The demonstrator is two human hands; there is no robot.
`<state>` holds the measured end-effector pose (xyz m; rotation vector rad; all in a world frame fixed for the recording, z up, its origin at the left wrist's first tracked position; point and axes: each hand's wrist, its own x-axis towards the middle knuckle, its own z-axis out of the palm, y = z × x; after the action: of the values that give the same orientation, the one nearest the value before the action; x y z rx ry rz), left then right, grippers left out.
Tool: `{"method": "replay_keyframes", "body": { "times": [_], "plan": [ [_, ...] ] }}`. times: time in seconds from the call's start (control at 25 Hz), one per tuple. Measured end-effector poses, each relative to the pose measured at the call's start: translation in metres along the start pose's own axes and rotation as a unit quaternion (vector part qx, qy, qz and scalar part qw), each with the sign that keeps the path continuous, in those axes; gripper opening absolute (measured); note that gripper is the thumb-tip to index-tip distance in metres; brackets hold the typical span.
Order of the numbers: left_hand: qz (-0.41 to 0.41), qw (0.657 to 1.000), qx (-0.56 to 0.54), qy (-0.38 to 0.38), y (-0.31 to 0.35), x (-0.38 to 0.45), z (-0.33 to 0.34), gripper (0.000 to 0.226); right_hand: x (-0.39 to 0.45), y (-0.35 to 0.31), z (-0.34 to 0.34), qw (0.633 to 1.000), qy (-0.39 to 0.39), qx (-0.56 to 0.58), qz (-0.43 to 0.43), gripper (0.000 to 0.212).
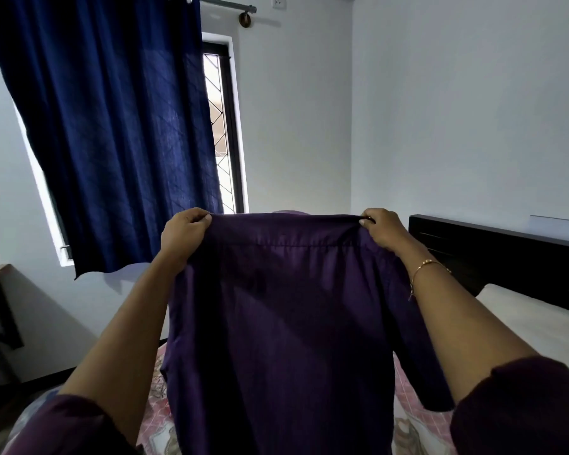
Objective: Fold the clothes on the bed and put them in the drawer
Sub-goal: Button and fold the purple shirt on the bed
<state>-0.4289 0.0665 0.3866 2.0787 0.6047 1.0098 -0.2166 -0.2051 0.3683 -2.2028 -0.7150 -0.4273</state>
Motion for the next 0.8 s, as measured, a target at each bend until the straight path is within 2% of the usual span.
{"method": "replay_keyframes", "body": {
  "times": [0.08, 0.12, 0.16, 0.24, 0.32, 0.4, 0.52, 0.64, 0.72, 0.8],
  "plan": [
    [-0.041, 0.996, -0.074, -0.031, -0.001, -0.003, 0.001, 0.017, -0.002, -0.001, 0.003, 0.999, 0.024, 0.004, 0.023, 0.021],
    [-0.051, 0.995, -0.072, -0.046, -0.002, -0.004, 0.002, 0.019, -0.004, -0.001, 0.005, 0.999, 0.038, 0.009, 0.033, 0.021],
    [-0.042, 0.998, -0.026, -0.048, -0.004, -0.003, 0.003, 0.021, -0.006, -0.001, 0.006, 0.998, 0.045, 0.012, 0.041, 0.022],
    [-0.003, 0.995, 0.099, -0.012, -0.005, -0.004, 0.006, 0.023, -0.009, 0.002, 0.009, 0.998, 0.054, 0.024, 0.037, 0.024],
    [0.044, 0.983, 0.175, 0.045, -0.001, -0.01, 0.01, 0.025, -0.015, 0.003, 0.013, 0.995, 0.097, 0.037, 0.005, 0.025],
    [0.091, 0.974, 0.185, 0.098, 0.001, -0.018, 0.016, 0.027, -0.021, 0.002, 0.018, 0.986, 0.159, 0.042, -0.022, 0.024],
    [0.155, 0.964, 0.181, 0.12, 0.004, -0.032, 0.026, 0.023, -0.026, 0.001, 0.026, 0.97, 0.235, 0.067, -0.021, 0.024],
    [0.158, 0.947, 0.232, 0.154, 0.006, -0.041, 0.028, 0.024, -0.032, 0.002, 0.028, 0.944, 0.316, 0.084, -0.036, 0.025],
    [0.148, 0.959, 0.189, 0.152, 0.009, -0.043, 0.023, 0.028, -0.036, 0.0, 0.021, 0.921, 0.376, 0.069, -0.073, 0.025],
    [0.137, 0.986, 0.034, 0.086, 0.019, -0.04, 0.008, 0.034, -0.036, -0.006, 0.003, 0.895, 0.426, 0.069, -0.116, 0.024]
  ]
}}
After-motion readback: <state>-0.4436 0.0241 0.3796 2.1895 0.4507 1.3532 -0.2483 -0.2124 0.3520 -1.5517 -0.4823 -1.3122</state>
